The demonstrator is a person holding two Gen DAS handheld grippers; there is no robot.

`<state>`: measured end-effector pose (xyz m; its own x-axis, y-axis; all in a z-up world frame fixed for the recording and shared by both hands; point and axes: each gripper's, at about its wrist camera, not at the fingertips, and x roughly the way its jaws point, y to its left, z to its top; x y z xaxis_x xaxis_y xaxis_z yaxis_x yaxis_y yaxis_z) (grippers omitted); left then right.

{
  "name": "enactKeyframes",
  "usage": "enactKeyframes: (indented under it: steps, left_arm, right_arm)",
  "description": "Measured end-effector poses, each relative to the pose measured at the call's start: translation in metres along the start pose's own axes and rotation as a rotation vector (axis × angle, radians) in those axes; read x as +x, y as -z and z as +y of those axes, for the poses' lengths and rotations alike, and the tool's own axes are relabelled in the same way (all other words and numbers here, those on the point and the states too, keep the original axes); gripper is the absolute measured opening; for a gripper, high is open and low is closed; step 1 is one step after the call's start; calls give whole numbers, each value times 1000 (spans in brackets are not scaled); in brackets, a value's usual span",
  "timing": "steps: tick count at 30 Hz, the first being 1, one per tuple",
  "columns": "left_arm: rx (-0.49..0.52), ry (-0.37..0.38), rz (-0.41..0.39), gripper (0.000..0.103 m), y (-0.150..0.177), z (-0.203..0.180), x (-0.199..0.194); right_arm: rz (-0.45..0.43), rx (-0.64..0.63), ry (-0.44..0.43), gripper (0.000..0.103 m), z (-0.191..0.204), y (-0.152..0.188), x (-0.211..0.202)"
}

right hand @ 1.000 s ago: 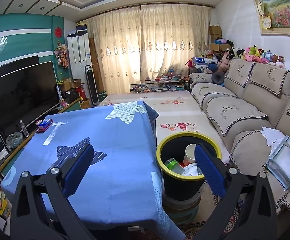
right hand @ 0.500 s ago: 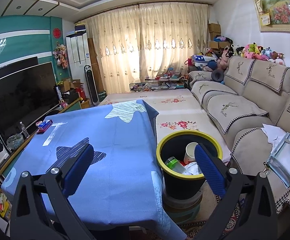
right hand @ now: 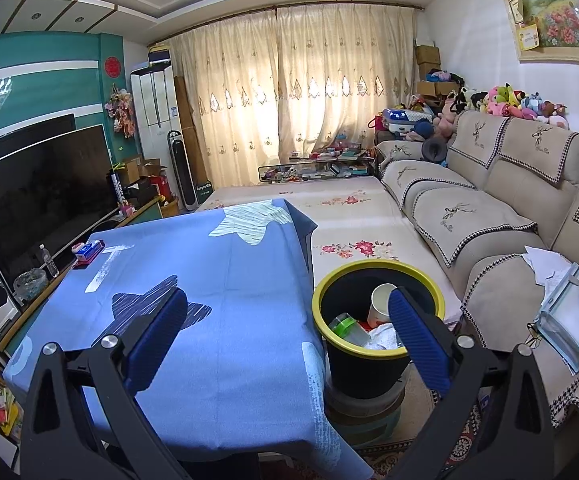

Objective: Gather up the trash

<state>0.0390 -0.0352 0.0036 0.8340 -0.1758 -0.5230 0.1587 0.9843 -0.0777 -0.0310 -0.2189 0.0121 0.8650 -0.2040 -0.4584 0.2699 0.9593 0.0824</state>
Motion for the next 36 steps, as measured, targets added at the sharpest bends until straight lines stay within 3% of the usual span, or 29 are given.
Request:
enactKeyframes:
  steps: [36]
  left_arm:
    - [-6,7,20,98,4,-1,8]
  right_arm:
    - [2,6,1,96,0,2,0]
